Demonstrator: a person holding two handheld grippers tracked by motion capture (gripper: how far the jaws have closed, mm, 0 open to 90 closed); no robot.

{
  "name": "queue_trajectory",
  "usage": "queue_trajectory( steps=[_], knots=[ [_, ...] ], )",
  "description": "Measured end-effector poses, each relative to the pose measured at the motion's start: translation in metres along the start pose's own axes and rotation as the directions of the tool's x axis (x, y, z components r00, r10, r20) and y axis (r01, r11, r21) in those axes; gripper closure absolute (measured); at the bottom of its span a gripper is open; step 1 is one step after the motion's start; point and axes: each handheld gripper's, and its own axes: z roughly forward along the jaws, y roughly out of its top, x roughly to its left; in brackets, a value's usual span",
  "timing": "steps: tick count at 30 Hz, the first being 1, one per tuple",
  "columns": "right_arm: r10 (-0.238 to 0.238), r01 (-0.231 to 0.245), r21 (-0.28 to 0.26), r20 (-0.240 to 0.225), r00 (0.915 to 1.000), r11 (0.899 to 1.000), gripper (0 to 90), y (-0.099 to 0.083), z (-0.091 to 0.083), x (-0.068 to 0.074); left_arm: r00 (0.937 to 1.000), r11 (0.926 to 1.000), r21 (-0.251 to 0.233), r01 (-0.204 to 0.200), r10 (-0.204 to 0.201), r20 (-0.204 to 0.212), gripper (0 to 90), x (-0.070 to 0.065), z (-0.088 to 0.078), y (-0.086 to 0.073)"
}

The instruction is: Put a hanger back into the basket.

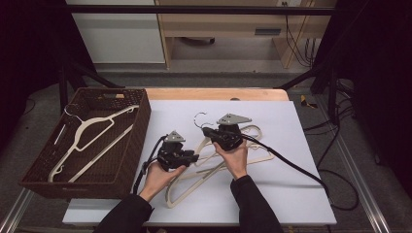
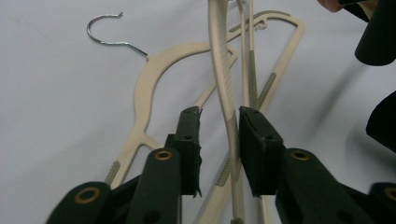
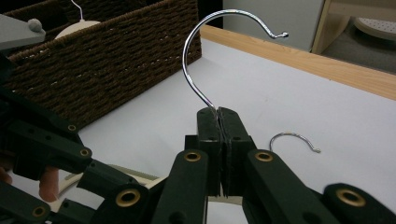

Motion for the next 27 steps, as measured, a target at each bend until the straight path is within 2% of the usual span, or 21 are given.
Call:
queue_trajectory(
  steps=[6, 12, 13, 14, 17, 20, 24, 27],
  knots=[
    [-0.001, 0.001, -0.004, -0.009, 1.0, 1.0, 88.9, 0.0, -0.003, 0.003, 0.9999, 0.9999, 0.008, -0.013, 0.013, -0.001, 80.6, -0.007, 0.004, 0.001],
    [-0.01, 0.01, -0.01, -0.014, 0.9998, 1.0, 88.7, 0.0, -0.009, 0.003, 1.0, 0.9999, -0.013, -0.004, 0.004, -0.009, 83.0, -0.009, 0.0, 0.001],
    [-0.008, 0.007, -0.015, -0.017, 0.9998, 1.0, 88.6, 0.001, -0.011, 0.003, 0.9999, 0.9998, -0.018, 0.013, -0.013, -0.007, 83.4, -0.01, -0.001, 0.001],
    [-0.008, 0.007, -0.021, -0.016, 0.9998, 1.0, 88.6, 0.001, -0.014, 0.003, 0.9999, 0.9997, -0.025, 0.003, -0.004, -0.01, 84.0, -0.01, -0.002, 0.001],
    [-0.003, 0.002, -0.036, -0.031, 0.9995, 0.999, 89.5, 0.002, -0.024, 0.004, 0.9999, 0.9991, -0.04, 0.014, -0.014, 0.009, 85.6, -0.013, -0.005, 0.001],
    [-0.016, 0.014, -0.046, -0.041, 0.999, 0.999, 86.2, 0.001, -0.036, 0.008, 0.9997, 0.9988, -0.048, -0.003, 0.005, 0.024, 86.6, -0.019, -0.008, 0.001],
    [-0.03, 0.027, -0.053, -0.051, 0.9982, 0.998, 79.3, 0.0, -0.052, 0.013, 0.999, 0.9969, -0.068, -0.04, 0.041, 0.017, 86.9, -0.03, -0.012, 0.0],
    [-0.065, 0.062, -0.055, -0.04, 0.9971, 0.997, 71.5, -0.001, -0.066, 0.016, 0.998, 0.9954, -0.074, -0.061, 0.062, 0.011, 87.0, -0.036, -0.018, 0.0]
  ],
)
